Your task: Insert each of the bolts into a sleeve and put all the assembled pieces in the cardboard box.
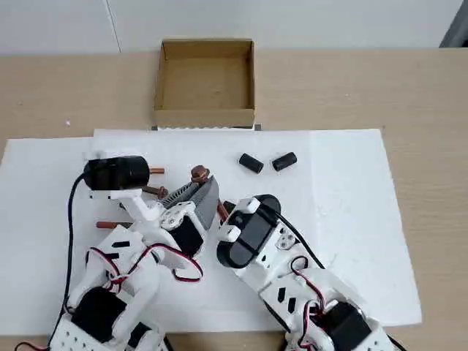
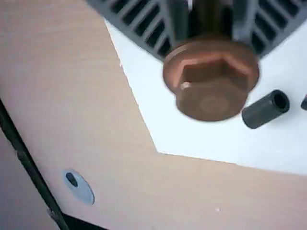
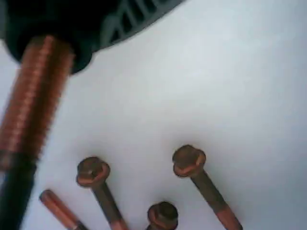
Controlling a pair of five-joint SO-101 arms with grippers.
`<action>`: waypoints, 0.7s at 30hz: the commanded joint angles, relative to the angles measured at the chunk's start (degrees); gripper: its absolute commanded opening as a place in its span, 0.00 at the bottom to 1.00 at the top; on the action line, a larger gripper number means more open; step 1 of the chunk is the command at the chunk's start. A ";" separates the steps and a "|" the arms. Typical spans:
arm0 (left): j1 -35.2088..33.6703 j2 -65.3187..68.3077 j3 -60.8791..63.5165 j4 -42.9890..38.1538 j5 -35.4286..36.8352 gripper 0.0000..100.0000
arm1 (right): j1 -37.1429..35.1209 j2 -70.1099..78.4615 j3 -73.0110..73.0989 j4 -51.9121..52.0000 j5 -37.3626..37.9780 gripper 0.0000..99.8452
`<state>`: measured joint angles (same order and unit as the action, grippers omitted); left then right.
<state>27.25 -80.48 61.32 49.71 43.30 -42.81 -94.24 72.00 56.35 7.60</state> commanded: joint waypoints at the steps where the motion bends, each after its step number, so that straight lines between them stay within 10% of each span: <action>1: 0.09 -0.44 -0.13 -1.32 0.35 0.00 | -0.04 -0.75 -0.62 -1.89 0.53 0.00; 21: 9.14 -0.79 0.40 10.46 -0.26 0.00 | 0.22 -0.75 -0.62 -1.89 0.53 0.00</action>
<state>35.60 -80.84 63.52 58.77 43.03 -42.73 -94.15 72.09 56.35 7.69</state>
